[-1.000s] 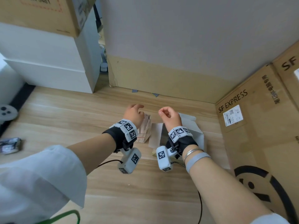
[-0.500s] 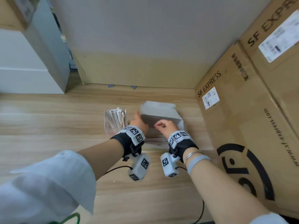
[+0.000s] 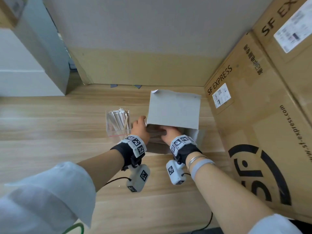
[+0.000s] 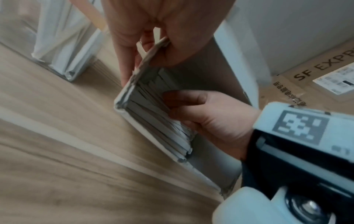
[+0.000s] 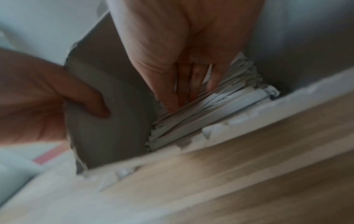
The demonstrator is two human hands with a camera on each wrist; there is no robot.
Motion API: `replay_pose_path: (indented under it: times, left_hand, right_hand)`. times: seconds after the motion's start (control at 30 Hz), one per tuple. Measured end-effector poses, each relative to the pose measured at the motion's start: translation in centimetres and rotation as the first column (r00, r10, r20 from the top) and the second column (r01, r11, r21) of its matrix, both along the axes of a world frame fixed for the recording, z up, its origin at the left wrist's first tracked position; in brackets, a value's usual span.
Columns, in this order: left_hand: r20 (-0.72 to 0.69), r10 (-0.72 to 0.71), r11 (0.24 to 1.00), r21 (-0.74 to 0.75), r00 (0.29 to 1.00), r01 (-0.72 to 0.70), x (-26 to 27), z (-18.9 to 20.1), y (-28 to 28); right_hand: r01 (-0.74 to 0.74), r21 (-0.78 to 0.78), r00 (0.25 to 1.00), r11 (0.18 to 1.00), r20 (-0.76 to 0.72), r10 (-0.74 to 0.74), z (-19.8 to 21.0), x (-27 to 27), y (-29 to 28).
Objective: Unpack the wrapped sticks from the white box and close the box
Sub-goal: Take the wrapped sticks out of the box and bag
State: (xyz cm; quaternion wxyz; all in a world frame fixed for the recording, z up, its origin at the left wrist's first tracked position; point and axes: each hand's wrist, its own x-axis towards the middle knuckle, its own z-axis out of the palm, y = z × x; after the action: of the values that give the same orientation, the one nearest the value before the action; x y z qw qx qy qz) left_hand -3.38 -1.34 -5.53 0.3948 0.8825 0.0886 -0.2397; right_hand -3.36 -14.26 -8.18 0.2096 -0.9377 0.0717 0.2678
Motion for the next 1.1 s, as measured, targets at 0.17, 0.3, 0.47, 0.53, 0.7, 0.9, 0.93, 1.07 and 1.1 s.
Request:
replay_pose_path:
  times: [0.17,0.3,0.47,0.53,0.7,0.9,0.93,1.07,1.1]
  left_hand:
    - [-0.059,0.018,1.0,0.019,0.998,-0.017,0.0,0.1,-0.1]
    - [-0.089,0.028,0.999,0.031,0.996,-0.025,0.3,0.2,-0.4]
    - [-0.077,0.039,0.999,0.025,0.996,-0.037,0.1,0.1,-0.4]
    - [-0.068,0.037,0.999,0.022,0.997,-0.036,0.0,0.1,-0.5]
    - [-0.06,0.033,0.999,0.033,0.998,-0.031,-0.1,0.1,-0.6]
    - [-0.061,0.025,0.999,0.031,0.998,-0.023,0.1,0.0,-0.6]
    - [-0.062,0.023,0.999,0.027,0.998,-0.021,0.1,0.0,-0.6]
    - [-0.047,0.026,0.999,0.039,0.999,-0.024,0.1,-0.1,-0.9]
    - [-0.041,0.024,0.998,0.053,0.999,-0.022,0.2,-0.1,-1.0]
  right_hand:
    - [-0.222,-0.233,0.974,0.947,-0.102,0.203,0.0,0.0,0.7]
    - [-0.279,-0.354,0.96,0.893,-0.084,0.267,0.3,0.0,1.1]
    - [-0.316,-0.313,0.948,0.896,-0.146,0.283,0.4,0.1,1.7]
    - [-0.348,-0.334,0.933,0.876,-0.212,0.29,0.6,0.2,1.9]
    - [-0.325,-0.266,0.924,0.908,-0.293,0.245,1.1,0.3,2.1]
    - [-0.293,-0.255,0.94,0.921,-0.252,0.23,1.3,0.3,1.9]
    - [-0.283,-0.252,0.946,0.925,-0.23,0.227,1.3,0.3,1.8]
    - [-0.243,-0.239,0.969,0.94,-0.094,0.227,1.8,0.1,1.3]
    - [-0.215,-0.219,0.977,0.952,-0.054,0.209,2.0,0.1,1.2]
